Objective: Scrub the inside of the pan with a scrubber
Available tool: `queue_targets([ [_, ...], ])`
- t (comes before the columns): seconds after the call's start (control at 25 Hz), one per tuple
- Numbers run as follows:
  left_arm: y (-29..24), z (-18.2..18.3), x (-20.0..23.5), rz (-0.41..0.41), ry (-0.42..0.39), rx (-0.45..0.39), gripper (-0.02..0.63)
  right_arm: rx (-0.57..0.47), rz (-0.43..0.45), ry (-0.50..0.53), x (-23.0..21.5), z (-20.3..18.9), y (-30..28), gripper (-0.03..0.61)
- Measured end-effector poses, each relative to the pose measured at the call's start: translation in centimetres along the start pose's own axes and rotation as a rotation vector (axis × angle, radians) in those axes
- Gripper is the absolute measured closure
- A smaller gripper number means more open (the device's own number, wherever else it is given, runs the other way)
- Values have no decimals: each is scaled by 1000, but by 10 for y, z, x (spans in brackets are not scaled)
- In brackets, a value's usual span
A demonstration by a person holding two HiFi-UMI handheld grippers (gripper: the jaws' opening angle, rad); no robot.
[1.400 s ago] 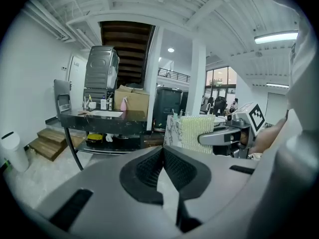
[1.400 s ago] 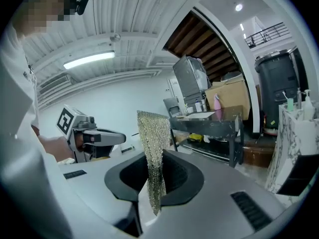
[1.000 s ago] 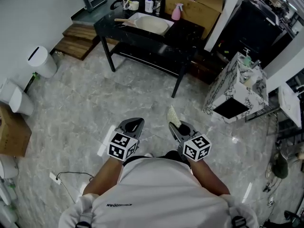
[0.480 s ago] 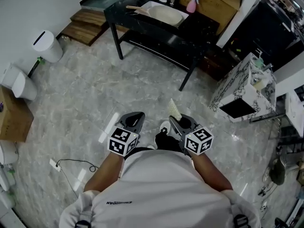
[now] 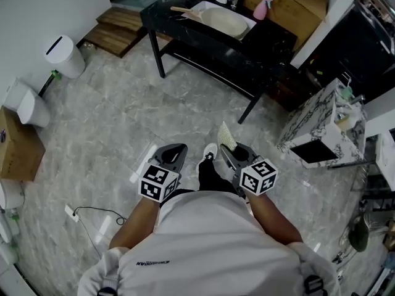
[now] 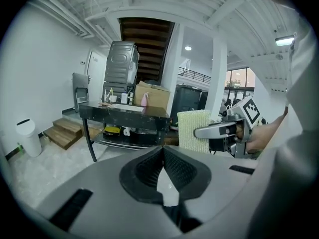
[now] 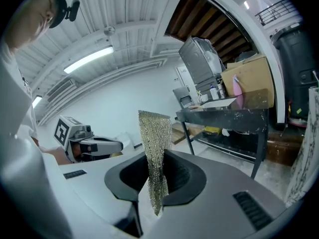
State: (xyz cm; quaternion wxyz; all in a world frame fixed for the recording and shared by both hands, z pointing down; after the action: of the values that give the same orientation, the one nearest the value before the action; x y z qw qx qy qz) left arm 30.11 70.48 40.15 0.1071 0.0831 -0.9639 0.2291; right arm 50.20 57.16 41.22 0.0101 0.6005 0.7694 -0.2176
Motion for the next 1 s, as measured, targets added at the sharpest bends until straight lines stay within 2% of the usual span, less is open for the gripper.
queue_targets([
  [0.2,-36,25,35,2,2,23,598,-15,-9,-9,-41,25,-39,506],
  [0.36,-77,64,64,-5,19,19,598,-31,-28,-16,-84,54,-70,505],
  [0.72,-173,158,126,-11,-52,34,598,-86,-34,-13,-190,139,-145,506],
  [1.0,-243,207,163,-22,-99,27,598,-80,-24,14,-249,170,-186,506],
])
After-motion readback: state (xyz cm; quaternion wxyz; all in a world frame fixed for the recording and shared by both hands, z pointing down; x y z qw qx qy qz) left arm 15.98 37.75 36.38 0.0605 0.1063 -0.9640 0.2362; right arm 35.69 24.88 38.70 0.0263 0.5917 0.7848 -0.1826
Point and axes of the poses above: the fingertips, and each gripper's own axes: y backward along the fingers, x to its left, z out of its top, the point moved 9 cm from there along y, backward along the fingers, and after that the axes turned 6 degrees about y, right-handed, at the moved point
